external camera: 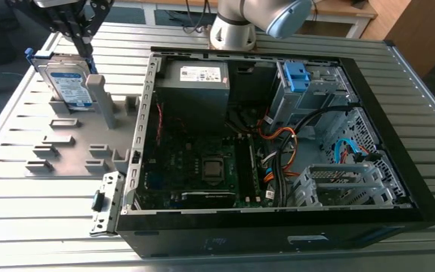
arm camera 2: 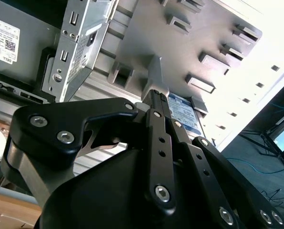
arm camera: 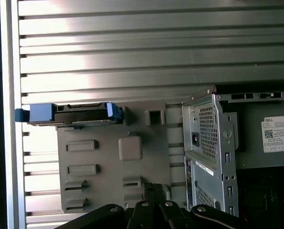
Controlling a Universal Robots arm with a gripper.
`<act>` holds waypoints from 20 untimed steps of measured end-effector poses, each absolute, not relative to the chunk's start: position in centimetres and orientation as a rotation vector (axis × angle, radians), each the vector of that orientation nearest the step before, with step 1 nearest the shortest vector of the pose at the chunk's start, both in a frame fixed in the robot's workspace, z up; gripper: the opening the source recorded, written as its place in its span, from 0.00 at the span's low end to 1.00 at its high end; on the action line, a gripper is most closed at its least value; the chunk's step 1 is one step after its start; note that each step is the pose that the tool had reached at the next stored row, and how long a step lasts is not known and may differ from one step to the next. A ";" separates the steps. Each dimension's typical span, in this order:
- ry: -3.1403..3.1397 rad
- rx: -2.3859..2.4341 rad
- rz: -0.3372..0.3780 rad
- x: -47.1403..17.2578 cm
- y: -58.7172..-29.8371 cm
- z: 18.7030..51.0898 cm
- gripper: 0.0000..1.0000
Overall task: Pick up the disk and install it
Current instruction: 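Reach for the disk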
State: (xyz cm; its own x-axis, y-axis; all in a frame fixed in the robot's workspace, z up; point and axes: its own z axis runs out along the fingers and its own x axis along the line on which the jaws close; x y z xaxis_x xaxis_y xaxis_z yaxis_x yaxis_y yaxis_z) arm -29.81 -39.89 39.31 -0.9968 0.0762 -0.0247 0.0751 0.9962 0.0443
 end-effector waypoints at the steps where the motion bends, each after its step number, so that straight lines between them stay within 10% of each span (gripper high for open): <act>1: 3.112 0.118 0.068 -30.0 -39.9 39.3 0.11; 20: 3.112 0.118 0.068 -33.1 -39.9 39.3 0.11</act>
